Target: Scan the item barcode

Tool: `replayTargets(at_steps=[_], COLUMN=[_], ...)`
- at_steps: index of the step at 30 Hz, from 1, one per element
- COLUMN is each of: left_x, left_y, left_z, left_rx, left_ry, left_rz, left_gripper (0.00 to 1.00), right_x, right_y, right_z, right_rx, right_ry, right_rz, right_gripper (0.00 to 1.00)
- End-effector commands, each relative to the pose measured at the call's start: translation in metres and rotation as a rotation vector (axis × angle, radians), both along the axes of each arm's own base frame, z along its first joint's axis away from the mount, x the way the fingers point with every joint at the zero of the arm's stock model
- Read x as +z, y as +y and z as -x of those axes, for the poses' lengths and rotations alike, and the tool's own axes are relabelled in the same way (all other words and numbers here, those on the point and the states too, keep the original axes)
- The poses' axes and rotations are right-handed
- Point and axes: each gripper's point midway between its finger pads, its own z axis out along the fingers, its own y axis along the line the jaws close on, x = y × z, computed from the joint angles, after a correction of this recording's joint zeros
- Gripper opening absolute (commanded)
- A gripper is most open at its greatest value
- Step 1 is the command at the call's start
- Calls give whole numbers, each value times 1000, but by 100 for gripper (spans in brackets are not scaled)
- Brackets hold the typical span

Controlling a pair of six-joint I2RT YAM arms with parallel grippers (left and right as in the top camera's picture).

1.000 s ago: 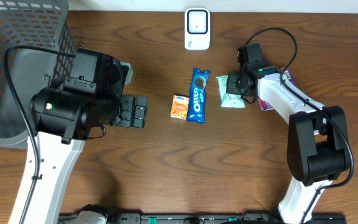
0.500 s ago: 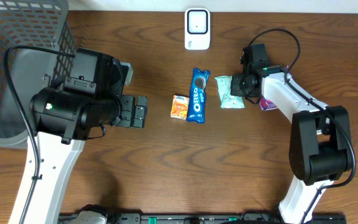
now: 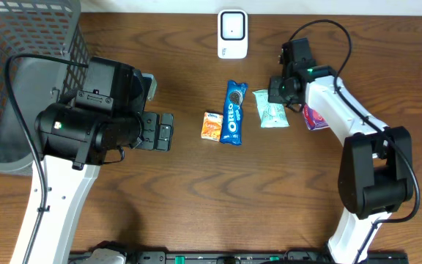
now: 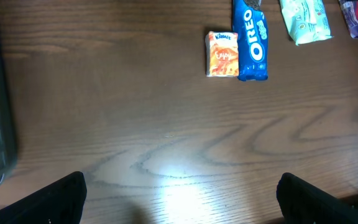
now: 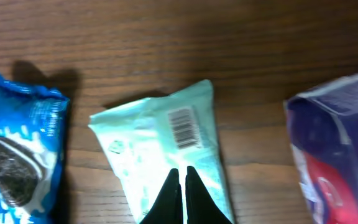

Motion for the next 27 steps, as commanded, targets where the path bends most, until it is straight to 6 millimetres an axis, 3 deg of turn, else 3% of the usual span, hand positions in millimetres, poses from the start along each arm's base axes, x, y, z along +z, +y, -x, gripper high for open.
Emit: replayTargets(at_steps=[1, 9, 13, 16, 21, 27], left_x=[2, 2, 2, 2, 2, 2], left_y=[3, 3, 3, 3, 3, 3], left_z=[-2, -2, -2, -2, -2, -2], left_rx=[12, 12, 12, 12, 12, 12], left_ry=[-5, -5, -5, -5, -5, -5], left_rz=[-10, -10, -10, -10, -10, -10], left_gripper=[98, 98, 98, 98, 98, 98], right_x=[-8, -49, -65, -64, -50, -28], right_y=[12, 13, -4, -28, -50, -50], right_z=[1, 12, 17, 23, 25, 15], right_rx=[13, 22, -16, -112, -156, -134], right_ry=[-2, 66, 101, 110, 108, 59], right_rz=[0, 59, 148, 248, 310, 272], right_gripper=[1, 1, 1, 1, 1, 1])
